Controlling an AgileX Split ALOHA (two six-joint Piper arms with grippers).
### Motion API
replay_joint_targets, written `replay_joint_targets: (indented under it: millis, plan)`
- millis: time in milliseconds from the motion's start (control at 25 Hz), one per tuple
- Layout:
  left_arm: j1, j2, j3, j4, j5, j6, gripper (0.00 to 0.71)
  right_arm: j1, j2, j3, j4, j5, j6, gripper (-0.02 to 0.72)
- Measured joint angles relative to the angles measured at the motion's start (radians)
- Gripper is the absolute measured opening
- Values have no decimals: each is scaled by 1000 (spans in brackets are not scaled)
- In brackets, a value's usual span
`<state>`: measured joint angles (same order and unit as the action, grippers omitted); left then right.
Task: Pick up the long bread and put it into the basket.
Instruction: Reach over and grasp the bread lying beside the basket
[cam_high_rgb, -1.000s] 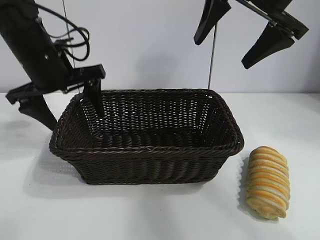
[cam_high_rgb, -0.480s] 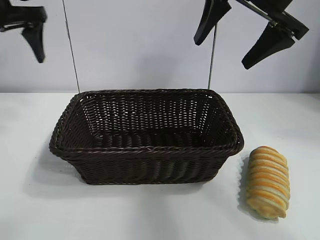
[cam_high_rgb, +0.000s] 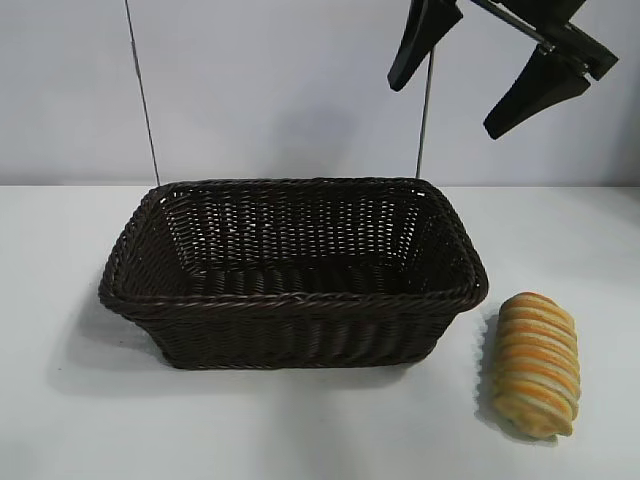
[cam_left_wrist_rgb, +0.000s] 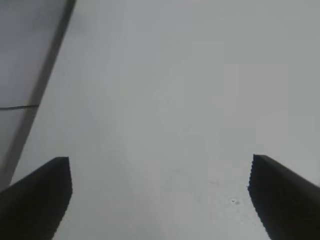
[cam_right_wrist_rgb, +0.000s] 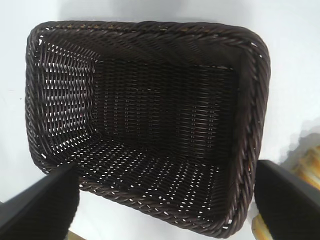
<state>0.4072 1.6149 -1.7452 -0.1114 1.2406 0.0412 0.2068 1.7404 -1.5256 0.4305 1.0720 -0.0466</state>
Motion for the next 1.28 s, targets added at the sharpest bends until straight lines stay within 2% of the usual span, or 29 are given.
replay_joint_targets:
  millis: [200, 280, 360, 560, 600, 680, 840, 1160, 1280]
  plan:
    - [-1, -205, 0, -86, 16, 57, 694, 0, 0, 0, 0, 0, -3, 672]
    - [-21, -291, 0, -91, 19, 64, 694, 0, 0, 0, 0, 0, -5, 672]
    - [-72, -379, 0, -92, 21, 78, 694, 0, 0, 0, 0, 0, -11, 672]
    - [-284, -596, 0, -84, 35, 126, 691, 0, 0, 0, 0, 0, -23, 672]
    - [-310, -641, 4, -66, 38, 128, 690, 0, 0, 0, 0, 0, -26, 672]
    - [-330, -730, 39, -21, 38, 133, 691, 0, 0, 0, 0, -1, -29, 672]
    - [-335, -923, 207, 39, 24, 143, 691, 0, 0, 0, 0, -1, -34, 672]
    - [-335, -1304, 712, 41, -9, 148, 688, 0, -5, 0, 0, -16, -59, 672]
    - [-335, -1427, 853, 41, -10, 148, 688, 0, -32, 0, -5, -17, -63, 672]
